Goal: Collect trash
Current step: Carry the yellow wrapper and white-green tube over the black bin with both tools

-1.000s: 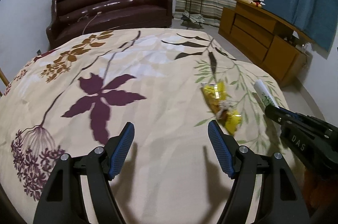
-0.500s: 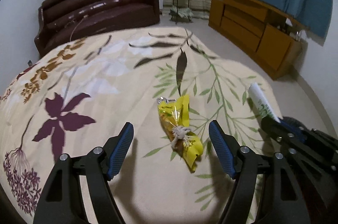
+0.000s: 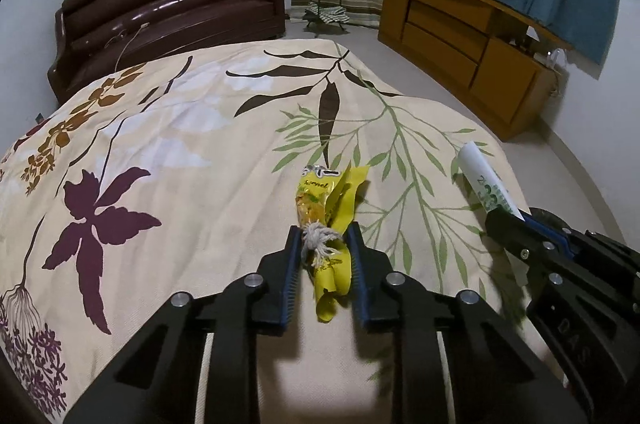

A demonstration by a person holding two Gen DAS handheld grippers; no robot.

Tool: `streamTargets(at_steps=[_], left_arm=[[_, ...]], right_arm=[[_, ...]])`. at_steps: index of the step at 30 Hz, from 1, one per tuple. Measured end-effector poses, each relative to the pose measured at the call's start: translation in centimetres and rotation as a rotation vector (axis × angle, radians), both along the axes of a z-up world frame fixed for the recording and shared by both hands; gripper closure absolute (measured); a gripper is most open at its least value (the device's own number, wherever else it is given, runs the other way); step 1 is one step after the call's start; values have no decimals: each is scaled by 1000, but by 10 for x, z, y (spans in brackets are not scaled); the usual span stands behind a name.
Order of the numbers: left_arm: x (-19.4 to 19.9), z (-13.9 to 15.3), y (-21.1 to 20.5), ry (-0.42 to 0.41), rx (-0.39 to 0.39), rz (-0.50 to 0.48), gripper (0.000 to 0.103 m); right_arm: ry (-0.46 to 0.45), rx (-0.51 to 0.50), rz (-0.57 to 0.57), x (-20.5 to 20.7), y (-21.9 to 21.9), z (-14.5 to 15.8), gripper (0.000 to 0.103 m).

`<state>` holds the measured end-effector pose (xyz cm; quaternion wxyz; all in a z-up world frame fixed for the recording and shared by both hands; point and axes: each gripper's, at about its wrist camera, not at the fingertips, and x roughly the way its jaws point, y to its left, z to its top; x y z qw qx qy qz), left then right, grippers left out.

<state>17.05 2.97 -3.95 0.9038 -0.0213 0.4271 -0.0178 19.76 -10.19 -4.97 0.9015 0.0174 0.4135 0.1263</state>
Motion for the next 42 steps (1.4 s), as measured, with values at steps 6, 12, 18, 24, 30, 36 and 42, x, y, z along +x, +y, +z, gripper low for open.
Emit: streamTargets(at_steps=[6, 12, 18, 24, 30, 36, 42], left_arm=[[-6, 1, 6, 0, -16, 0, 79], [-18, 3, 10, -1, -23, 8, 79], [-34, 7, 13, -6, -32, 12, 79], [-50, 10, 11, -16, -37, 12, 79], [-66, 11, 8, -22, -39, 13, 79], [-80, 12, 3, -27, -34, 5, 79], [-93, 12, -4, -30, -34, 2, 79]], right_arm=[[-1, -9, -2, -5, 1, 0, 95], [1, -13, -4, -16, 0, -1, 95], [3, -12, -7, -29, -2, 0, 95], [6, -15, -6, -47, -4, 0, 95], [12, -19, -6, -68, -8, -2, 95], [15, -23, -5, -82, -13, -1, 95], [15, -24, -9, -94, -22, 0, 95]])
